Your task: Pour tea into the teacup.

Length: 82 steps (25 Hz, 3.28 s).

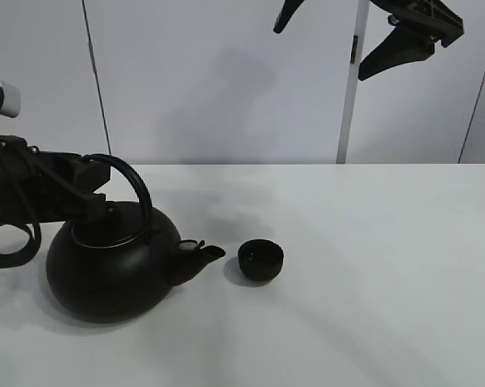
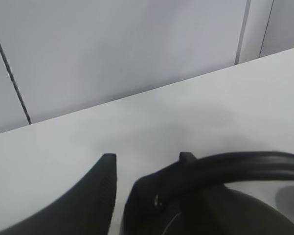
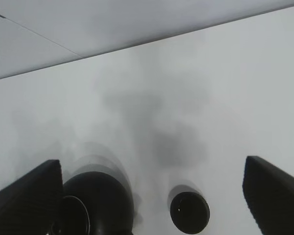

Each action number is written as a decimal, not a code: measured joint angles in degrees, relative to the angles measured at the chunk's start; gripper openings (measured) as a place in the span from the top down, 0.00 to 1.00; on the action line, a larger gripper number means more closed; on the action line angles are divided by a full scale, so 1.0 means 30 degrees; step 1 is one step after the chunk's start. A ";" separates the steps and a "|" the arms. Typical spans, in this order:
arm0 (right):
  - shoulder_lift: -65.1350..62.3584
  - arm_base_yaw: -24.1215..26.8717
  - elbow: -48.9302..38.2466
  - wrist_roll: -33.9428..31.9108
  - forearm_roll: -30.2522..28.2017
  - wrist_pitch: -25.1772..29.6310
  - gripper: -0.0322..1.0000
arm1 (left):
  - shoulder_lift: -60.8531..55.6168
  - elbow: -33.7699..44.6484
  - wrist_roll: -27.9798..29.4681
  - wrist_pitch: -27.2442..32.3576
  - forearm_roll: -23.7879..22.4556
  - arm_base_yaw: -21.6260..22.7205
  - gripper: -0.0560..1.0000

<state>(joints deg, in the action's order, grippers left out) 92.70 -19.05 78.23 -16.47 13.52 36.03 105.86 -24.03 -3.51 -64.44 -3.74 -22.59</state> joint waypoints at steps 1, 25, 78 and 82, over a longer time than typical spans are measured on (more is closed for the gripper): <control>0.0000 0.0000 0.0000 0.0000 0.0000 0.0000 0.30 | -0.0065 0.0099 0.0110 -0.0076 0.0000 0.0000 0.65; 0.0000 0.0000 0.0000 0.0000 0.0000 0.0000 0.30 | -0.3615 0.3474 0.2116 -0.0237 -0.0970 0.0000 0.32; 0.0000 0.0000 0.0000 0.0000 0.0000 0.0220 0.30 | -0.3975 -2.1341 0.2958 3.9394 0.6659 -0.1955 0.33; 0.0000 0.0000 0.0000 0.0000 0.0000 0.0459 0.30 | -0.3975 -2.1341 0.3035 3.9558 0.6659 -0.1955 0.33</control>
<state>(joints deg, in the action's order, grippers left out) 92.70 -19.05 78.23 -16.47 13.52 37.41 93.94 -88.05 5.60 54.23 16.23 -28.45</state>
